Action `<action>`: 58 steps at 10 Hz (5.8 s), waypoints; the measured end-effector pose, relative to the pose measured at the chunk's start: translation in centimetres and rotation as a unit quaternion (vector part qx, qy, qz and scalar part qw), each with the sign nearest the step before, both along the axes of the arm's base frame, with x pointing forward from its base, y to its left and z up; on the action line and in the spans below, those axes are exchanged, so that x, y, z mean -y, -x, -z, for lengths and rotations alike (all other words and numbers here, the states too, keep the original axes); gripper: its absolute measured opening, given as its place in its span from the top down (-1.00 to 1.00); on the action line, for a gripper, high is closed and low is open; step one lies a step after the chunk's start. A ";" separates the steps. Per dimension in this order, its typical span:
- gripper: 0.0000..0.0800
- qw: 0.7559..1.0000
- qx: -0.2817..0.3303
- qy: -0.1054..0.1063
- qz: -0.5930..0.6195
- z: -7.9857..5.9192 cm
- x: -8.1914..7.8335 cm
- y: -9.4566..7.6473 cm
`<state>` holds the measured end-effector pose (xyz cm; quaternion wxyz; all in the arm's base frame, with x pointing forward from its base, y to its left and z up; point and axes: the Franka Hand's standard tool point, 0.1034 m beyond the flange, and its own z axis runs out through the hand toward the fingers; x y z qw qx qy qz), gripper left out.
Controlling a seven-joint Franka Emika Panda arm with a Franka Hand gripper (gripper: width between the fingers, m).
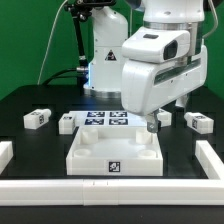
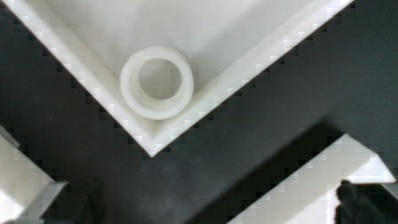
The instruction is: Assemble one leg
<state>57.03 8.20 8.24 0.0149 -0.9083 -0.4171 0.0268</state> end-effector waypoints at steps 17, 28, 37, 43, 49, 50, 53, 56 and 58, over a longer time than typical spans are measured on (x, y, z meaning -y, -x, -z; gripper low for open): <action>-0.63 0.933 -0.005 -0.020 -0.359 3.4 5.3 7.0; -0.63 0.940 -0.009 -0.032 -0.339 7.3 6.1 12.6; 0.83 0.942 -0.004 -0.031 -0.336 7.3 6.2 12.4; 0.83 0.940 -0.001 -0.033 -0.339 7.3 4.6 11.9; 0.83 0.940 0.022 -0.040 -0.339 7.3 0.6 8.2; 0.83 0.941 0.023 -0.040 -0.334 7.4 0.5 8.0; 0.83 0.947 0.028 -0.039 -0.318 7.3 -0.7 7.2; 0.56 0.947 0.028 -0.039 -0.317 7.3 -0.6 7.1; -0.13 0.947 0.028 -0.039 -0.317 7.4 -0.5 7.1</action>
Offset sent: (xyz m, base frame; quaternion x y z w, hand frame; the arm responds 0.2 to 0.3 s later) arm -0.0301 -0.0148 -0.0068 -0.0011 0.0067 -0.1977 0.9802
